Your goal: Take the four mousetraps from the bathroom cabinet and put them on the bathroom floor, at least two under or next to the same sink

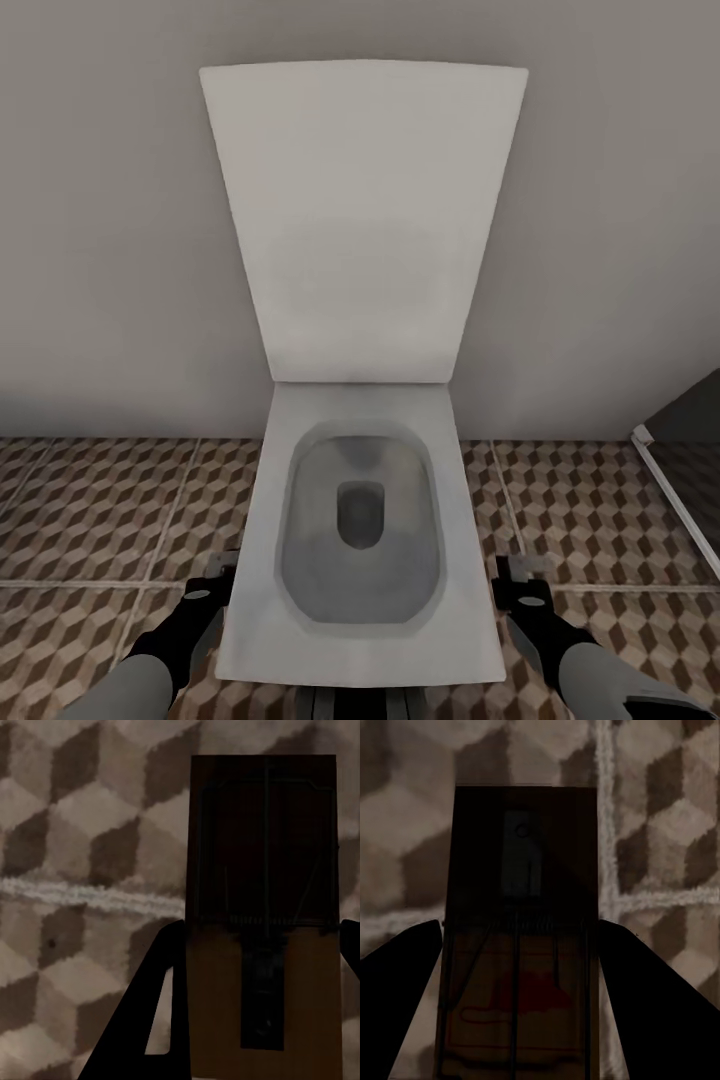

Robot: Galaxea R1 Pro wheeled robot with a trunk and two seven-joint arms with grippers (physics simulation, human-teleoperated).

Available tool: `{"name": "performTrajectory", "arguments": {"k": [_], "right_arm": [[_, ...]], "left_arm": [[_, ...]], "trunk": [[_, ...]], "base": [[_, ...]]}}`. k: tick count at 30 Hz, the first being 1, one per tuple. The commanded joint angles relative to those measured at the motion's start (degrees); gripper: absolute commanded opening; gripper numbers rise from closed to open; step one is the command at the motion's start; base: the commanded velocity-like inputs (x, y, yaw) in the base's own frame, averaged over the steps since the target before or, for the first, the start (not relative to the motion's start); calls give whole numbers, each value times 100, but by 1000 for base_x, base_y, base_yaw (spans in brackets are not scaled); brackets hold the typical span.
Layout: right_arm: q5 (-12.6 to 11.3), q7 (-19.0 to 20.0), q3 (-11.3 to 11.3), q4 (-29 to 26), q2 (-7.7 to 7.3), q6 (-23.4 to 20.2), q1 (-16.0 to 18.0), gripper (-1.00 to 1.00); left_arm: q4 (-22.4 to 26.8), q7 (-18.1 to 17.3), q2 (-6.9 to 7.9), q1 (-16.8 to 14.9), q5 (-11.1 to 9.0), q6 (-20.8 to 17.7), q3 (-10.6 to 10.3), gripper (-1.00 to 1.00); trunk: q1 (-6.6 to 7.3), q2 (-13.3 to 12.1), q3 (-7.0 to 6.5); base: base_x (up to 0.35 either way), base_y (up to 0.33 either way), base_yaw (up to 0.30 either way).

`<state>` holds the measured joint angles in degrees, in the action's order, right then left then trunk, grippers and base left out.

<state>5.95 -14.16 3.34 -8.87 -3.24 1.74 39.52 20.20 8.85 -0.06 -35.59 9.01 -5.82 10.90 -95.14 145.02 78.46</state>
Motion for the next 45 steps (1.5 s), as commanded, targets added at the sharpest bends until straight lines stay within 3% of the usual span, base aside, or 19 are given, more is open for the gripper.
{"name": "performTrajectory", "arguments": {"k": [1, 4, 22, 45], "right_arm": [[62, -11, 35, 25, 1, 18, 3, -100], [68, -9, 35, 67, 5, 28, 3, -100], [65, 127, 35, 123, -1, 37, 3, -100], [73, 186, 35, 122, -33, 37, 3, -100]], "left_arm": [[10, 12, -3, 0, 66, -34, 17, -100], [9, 12, -3, 0, 66, -34, 22, -100], [2, 12, -3, 0, 57, -34, 26, -100], [9, 12, 61, 0, 57, -25, 38, -100]], "trunk": [[1, 1, 3], [1, 1, 3], [-45, 25, 402], [-45, 25, 402]], "base": [[0, 0, 0], [0, 0, 0], [0, 0, 0], [0, 0, 0]]}}
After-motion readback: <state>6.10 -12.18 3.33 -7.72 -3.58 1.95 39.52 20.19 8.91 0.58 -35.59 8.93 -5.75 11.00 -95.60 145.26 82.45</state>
